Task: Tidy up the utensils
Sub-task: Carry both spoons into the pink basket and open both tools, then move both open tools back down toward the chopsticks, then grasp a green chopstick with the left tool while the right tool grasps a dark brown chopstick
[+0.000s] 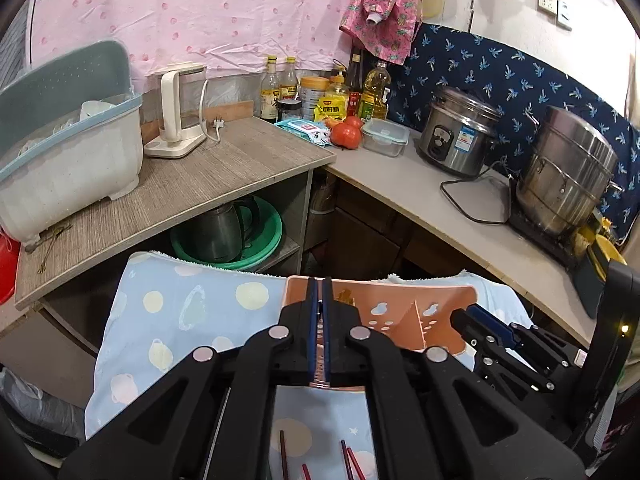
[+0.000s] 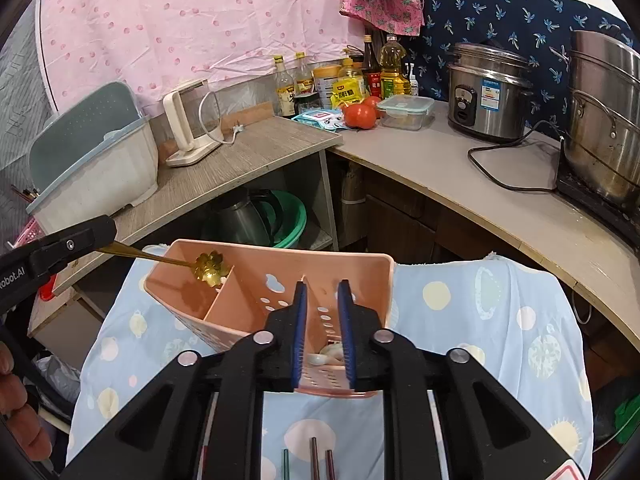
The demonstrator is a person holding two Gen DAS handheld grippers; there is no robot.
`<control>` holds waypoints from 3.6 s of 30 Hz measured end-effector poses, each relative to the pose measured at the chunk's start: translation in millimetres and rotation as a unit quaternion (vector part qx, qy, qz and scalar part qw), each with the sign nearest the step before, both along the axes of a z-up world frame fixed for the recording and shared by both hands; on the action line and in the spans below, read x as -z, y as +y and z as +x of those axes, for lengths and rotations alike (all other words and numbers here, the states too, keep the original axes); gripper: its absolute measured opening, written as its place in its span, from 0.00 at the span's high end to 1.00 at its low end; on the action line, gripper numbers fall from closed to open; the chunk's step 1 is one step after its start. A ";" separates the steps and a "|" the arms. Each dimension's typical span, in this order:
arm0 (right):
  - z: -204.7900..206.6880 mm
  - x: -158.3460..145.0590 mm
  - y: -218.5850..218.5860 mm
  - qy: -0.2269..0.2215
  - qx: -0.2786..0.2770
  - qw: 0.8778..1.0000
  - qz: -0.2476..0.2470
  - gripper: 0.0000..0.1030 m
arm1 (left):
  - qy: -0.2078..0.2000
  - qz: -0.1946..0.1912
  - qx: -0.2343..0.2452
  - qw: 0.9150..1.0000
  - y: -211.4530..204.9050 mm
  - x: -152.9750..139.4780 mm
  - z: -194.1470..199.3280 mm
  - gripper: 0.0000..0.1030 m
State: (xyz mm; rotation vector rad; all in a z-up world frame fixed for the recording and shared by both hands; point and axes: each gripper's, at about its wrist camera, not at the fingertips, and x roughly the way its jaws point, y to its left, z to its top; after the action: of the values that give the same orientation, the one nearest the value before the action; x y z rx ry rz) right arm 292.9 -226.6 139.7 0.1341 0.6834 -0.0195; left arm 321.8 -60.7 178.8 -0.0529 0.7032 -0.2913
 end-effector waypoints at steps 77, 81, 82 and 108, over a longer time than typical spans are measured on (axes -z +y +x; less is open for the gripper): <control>-259.8 136.4 1.1 0.111 0.060 0.992 0.013 0.79 | 0.111 0.047 -0.022 0.992 64.0 183.9 -238.6 0.74; -260.7 136.7 3.6 0.113 0.056 0.992 0.010 0.79 | 0.113 0.046 -0.022 0.992 66.4 184.6 -237.8 0.72; -260.9 137.1 4.9 0.113 0.054 0.992 0.009 0.79 | 0.112 0.047 -0.022 0.992 66.7 184.5 -238.2 0.73; -268.6 139.7 10.5 0.114 0.047 0.992 0.010 0.91 | 0.114 0.033 -0.009 0.993 67.6 189.3 -247.1 0.93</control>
State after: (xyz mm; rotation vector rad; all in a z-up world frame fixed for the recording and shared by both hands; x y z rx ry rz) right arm 24.3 -216.0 0.0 0.1858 0.9050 -0.1200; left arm 74.7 7.0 -10.5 -0.0290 0.9390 -0.2465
